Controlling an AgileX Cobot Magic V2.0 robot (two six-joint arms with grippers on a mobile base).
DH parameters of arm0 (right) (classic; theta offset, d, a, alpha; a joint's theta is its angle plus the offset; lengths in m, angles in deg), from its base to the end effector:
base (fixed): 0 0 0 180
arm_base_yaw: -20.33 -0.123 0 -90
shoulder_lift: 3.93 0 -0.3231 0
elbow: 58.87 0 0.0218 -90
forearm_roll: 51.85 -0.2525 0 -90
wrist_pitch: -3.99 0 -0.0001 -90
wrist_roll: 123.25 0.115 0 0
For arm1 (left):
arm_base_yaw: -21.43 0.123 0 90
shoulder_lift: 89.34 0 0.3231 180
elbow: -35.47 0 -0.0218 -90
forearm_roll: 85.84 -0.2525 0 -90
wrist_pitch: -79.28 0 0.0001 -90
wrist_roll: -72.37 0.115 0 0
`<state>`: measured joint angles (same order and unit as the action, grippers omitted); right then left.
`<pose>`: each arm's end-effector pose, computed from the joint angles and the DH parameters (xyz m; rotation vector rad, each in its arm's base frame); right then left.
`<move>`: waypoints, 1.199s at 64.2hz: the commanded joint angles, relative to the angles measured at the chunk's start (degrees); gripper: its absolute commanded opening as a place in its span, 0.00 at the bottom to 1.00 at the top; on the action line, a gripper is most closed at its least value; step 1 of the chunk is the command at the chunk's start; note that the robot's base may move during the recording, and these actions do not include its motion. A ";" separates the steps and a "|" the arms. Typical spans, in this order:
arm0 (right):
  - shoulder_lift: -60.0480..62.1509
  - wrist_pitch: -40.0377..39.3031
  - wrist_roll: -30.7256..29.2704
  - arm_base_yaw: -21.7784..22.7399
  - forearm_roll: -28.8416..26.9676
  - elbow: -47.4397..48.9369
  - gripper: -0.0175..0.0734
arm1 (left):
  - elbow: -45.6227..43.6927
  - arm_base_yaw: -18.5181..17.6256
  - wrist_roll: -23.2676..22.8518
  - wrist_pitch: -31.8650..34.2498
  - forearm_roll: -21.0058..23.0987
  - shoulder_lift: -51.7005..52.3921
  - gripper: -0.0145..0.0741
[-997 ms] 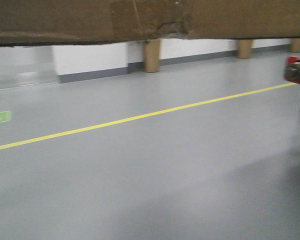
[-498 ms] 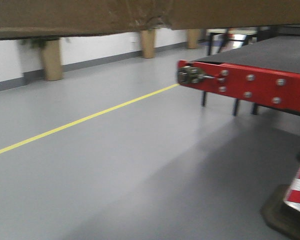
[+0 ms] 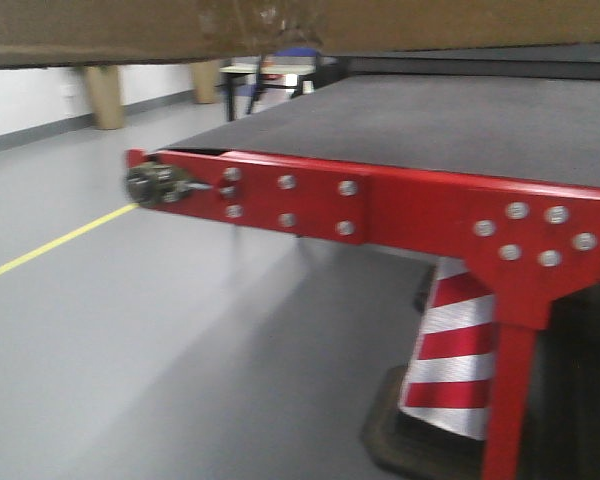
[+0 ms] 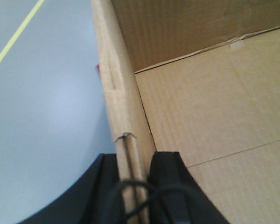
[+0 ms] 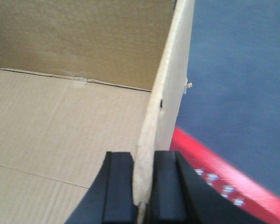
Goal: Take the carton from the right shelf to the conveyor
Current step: 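Carry the carton over the grey conveyor belt with both grippers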
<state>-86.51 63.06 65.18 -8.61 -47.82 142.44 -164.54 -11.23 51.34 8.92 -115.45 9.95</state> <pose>0.2381 0.1238 0.5259 -0.3778 2.0791 0.3070 0.2285 -0.0829 0.5212 0.1659 2.1484 0.1134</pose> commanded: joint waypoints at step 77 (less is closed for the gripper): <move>0.85 -4.23 -0.83 -0.19 -0.62 0.46 0.12 | -0.36 -0.36 0.92 0.40 -2.98 0.59 0.15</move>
<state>-86.51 62.64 65.18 -8.61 -47.82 142.44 -164.54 -11.51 51.23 9.02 -115.98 9.95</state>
